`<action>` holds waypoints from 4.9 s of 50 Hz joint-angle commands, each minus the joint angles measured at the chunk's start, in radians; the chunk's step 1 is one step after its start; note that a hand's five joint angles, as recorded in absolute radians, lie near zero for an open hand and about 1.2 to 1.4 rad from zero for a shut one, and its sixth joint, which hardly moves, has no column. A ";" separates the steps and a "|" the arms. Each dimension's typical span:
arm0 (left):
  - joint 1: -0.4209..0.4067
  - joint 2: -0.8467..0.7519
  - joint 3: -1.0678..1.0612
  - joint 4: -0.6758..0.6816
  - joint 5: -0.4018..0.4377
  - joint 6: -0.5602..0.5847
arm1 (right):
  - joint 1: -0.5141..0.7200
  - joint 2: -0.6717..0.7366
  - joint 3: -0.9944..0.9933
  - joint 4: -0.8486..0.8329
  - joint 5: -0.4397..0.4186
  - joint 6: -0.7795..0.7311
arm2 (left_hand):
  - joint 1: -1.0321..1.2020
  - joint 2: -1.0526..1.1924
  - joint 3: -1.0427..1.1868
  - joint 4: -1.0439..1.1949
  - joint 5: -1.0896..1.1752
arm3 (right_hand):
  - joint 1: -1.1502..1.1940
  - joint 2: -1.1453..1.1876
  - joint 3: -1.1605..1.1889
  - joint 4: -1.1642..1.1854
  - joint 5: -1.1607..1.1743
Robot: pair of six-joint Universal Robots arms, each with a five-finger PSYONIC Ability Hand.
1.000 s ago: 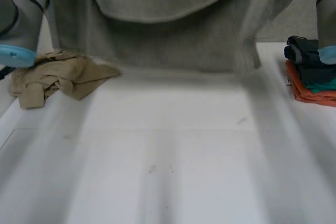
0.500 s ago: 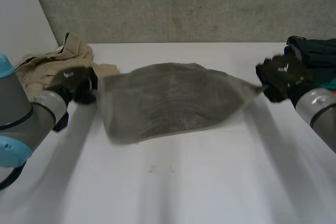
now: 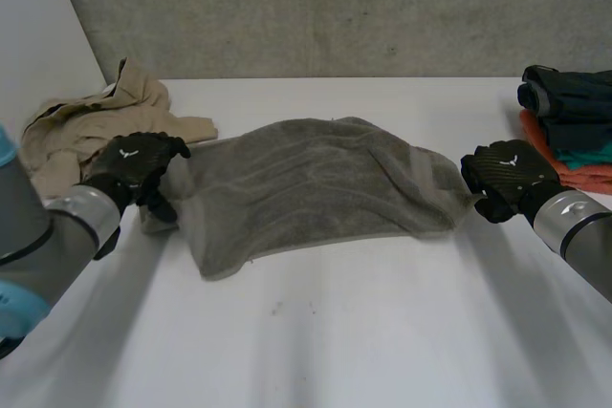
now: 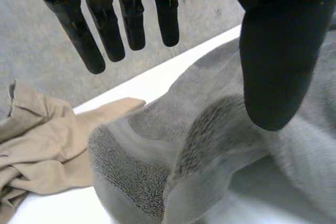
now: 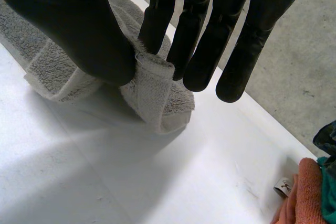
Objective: Fold the laundry.
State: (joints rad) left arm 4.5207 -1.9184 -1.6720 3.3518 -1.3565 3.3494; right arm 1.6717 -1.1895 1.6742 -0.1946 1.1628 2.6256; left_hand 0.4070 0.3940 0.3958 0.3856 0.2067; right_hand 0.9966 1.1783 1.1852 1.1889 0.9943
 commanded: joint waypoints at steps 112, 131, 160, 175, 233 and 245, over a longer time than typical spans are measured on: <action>-0.206 -0.299 0.319 0.046 -0.202 0.142 | -0.006 -0.007 0.021 0.014 -0.005 -0.047 | 0.989 1.002 1.000 1.011 1.015 | 0.400 0.218 0.211 0.207 0.227; -0.017 0.478 0.346 -0.457 -0.069 0.156 | -0.010 -0.390 -0.488 0.457 0.049 -0.242 | 0.989 1.002 1.000 1.011 1.015 | 0.400 0.218 0.211 0.207 0.227; -0.032 -0.274 0.716 0.004 -0.107 0.291 | 0.181 0.252 -0.789 0.199 0.340 -0.302 | 0.989 1.002 1.000 1.011 1.015 | 0.400 0.218 0.211 0.207 0.227; -0.038 -0.171 0.867 0.477 -0.184 0.098 | 0.189 0.165 -0.907 -0.416 0.383 -0.153 | 0.989 1.002 1.000 1.011 1.015 | 0.400 0.218 0.211 0.207 0.227; 0.124 0.288 -0.270 -0.347 0.126 0.581 | -0.188 -0.175 0.026 0.536 0.132 -0.630 | 0.989 1.002 1.000 1.011 1.015 | 0.400 0.218 0.211 0.207 0.227; -0.005 -0.080 0.021 0.072 0.022 0.450 | 0.066 0.138 -0.253 0.157 0.274 -0.486 | 0.989 1.002 1.000 1.011 1.015 | 0.400 0.218 0.211 0.207 0.227</action>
State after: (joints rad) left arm 4.5570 -1.8065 -1.8010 3.2314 -1.2466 3.8545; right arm 1.6221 -1.2245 1.5816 0.1628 1.3279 2.0983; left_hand 1.1354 1.1996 1.1946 1.2030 0.9844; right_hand 0.9966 1.1786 1.1872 1.1937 0.9998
